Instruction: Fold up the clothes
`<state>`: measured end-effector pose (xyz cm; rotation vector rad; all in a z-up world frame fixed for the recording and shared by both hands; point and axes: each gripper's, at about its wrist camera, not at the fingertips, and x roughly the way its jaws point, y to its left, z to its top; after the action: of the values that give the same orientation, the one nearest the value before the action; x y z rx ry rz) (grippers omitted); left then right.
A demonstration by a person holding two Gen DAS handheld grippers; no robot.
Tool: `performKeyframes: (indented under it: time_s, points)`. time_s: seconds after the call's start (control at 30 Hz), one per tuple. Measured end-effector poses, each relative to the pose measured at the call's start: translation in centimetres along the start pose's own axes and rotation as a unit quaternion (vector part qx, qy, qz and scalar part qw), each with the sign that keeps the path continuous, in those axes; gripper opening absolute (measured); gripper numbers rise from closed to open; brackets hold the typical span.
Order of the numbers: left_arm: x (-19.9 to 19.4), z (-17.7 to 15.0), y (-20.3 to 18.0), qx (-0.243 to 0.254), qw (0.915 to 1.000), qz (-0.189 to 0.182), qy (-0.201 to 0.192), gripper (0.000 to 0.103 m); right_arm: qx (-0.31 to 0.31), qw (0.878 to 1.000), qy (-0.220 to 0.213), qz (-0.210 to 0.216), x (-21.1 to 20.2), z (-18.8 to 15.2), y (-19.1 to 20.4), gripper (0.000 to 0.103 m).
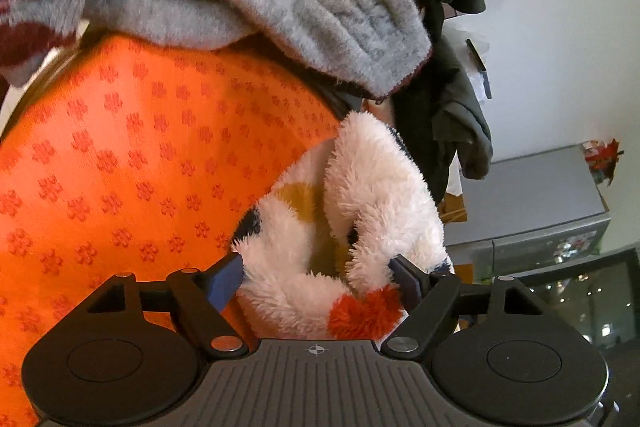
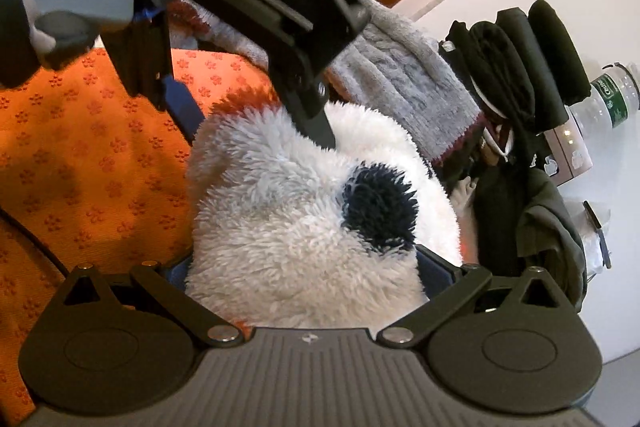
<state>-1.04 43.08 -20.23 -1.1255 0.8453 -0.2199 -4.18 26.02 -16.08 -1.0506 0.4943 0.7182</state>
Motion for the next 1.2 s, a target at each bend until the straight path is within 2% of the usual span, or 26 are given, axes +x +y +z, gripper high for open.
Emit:
performKeyframes:
  time_s: [0.03,0.07,0.13,0.17,0.23,0.4,0.53,0.7,0.73,0.77,0.83,0.9,0.97,1.03,1.1,1.13,1.2]
  points:
    - [0.3,0.0,0.1,-0.003,1.0000,-0.005,0.005,0.069,-0.002,1.000,-0.001,0.000,-0.1,0.0,0.0,0.103]
    - [0.5,0.0,0.2,-0.005,0.9999,-0.011,0.011,0.052,-0.008,1.000,-0.003,-0.001,-0.2,0.1,0.1,0.103]
    - [0.7,0.0,-0.1,0.000,0.9998,-0.015,0.011,0.030,-0.020,1.000,-0.005,-0.003,-0.4,0.4,0.3,0.103]
    - [0.7,0.1,-0.3,0.005,0.9998,-0.018,0.010,0.023,-0.026,1.000,-0.006,-0.004,-0.5,0.5,0.4,0.103]
    - [0.6,0.3,-1.1,0.015,0.9997,-0.019,0.005,0.019,-0.038,0.999,-0.008,-0.006,-0.7,0.8,0.5,0.103]
    - [0.4,0.6,-3.1,0.031,0.9992,-0.023,-0.002,0.017,-0.067,0.998,-0.011,-0.012,-1.1,1.4,1.0,0.103]
    - [0.4,0.4,-4.6,0.051,0.9984,-0.023,-0.005,0.017,-0.061,0.997,0.022,-0.032,1.3,1.7,1.1,0.103]
    - [0.1,0.5,-5.0,0.065,0.9976,-0.022,-0.009,0.017,-0.043,0.999,0.031,-0.011,3.0,1.6,0.7,0.103]
    - [-0.3,0.7,-4.8,0.058,0.9978,-0.031,-0.013,0.016,-0.035,0.999,0.026,-0.009,2.9,1.5,0.4,0.094]
    - [-0.8,0.9,-4.6,0.050,0.9978,-0.040,-0.018,0.015,-0.021,1.000,0.020,-0.007,2.7,1.3,0.0,0.076]
    - [-2.6,1.4,-4.8,0.054,0.9962,-0.055,-0.042,0.015,0.011,1.000,0.011,0.006,2.1,1.0,-1.2,0.063]
    - [-4.5,1.9,-5.1,0.061,0.9934,-0.069,-0.068,0.016,0.042,0.999,0.000,0.010,1.2,0.9,-2.5,0.056]
    - [-5.8,2.4,-5.6,0.081,0.9920,-0.057,-0.079,0.019,0.078,0.997,-0.014,0.001,-0.2,0.8,-4.2,0.053]
    - [-6.8,2.7,-6.1,0.101,0.9904,-0.042,-0.085,0.019,0.123,0.992,-0.032,-0.020,-1.9,0.5,-6.5,0.051]
    - [-7.0,2.9,-6.3,0.111,0.9899,-0.030,-0.083,0.020,0.183,0.981,-0.050,-0.046,-3.8,-0.3,-9.1,0.051]
    - [-6.9,2.9,-6.3,0.112,0.9901,-0.028,-0.080,0.020,0.218,0.972,-0.059,-0.057,-4.8,-0.9,-10.6,0.051]
    - [-6.5,3.0,-6.4,0.109,0.9911,-0.026,-0.072,0.022,0.298,0.948,-0.079,-0.078,-7.1,-2.7,-13.9,0.051]
